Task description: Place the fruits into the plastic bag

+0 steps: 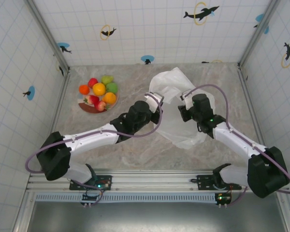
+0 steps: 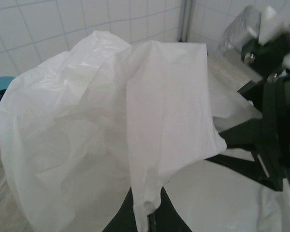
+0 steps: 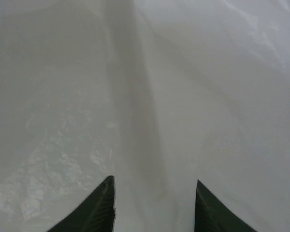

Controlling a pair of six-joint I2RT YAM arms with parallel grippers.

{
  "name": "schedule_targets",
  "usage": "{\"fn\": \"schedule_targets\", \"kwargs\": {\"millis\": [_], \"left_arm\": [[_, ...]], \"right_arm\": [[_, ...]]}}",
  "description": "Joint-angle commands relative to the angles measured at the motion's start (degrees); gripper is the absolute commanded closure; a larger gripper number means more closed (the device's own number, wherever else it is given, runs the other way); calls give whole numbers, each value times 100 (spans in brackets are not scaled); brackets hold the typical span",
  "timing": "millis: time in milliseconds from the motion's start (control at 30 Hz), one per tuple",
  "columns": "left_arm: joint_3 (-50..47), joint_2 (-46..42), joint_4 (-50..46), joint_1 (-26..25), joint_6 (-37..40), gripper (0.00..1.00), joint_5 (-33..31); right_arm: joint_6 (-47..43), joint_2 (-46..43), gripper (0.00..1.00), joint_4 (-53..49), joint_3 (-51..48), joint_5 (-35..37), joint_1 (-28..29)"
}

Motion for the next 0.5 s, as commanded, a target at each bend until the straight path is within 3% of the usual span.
{"fn": "schedule_targets", "kwargs": {"millis": [0, 100, 267, 400, 467], "left_arm": [[-161, -150, -159, 175, -398, 100, 845], [-229, -214, -98, 285, -511, 100, 1062], [-332, -233, -45, 554, -814, 100, 938], [-487, -181, -53, 777, -1445, 72, 182], [-650, -168, 54, 857, -1603, 49, 341]], "right_arm": [[-444, -187, 51, 780, -283, 846, 125], [-476, -124, 57, 882, -334, 962, 132], [-170, 61, 97, 651, -49, 786, 151], [856, 260, 100, 267, 357, 382, 107], [1444, 368, 100, 43, 571, 73, 7]]}}
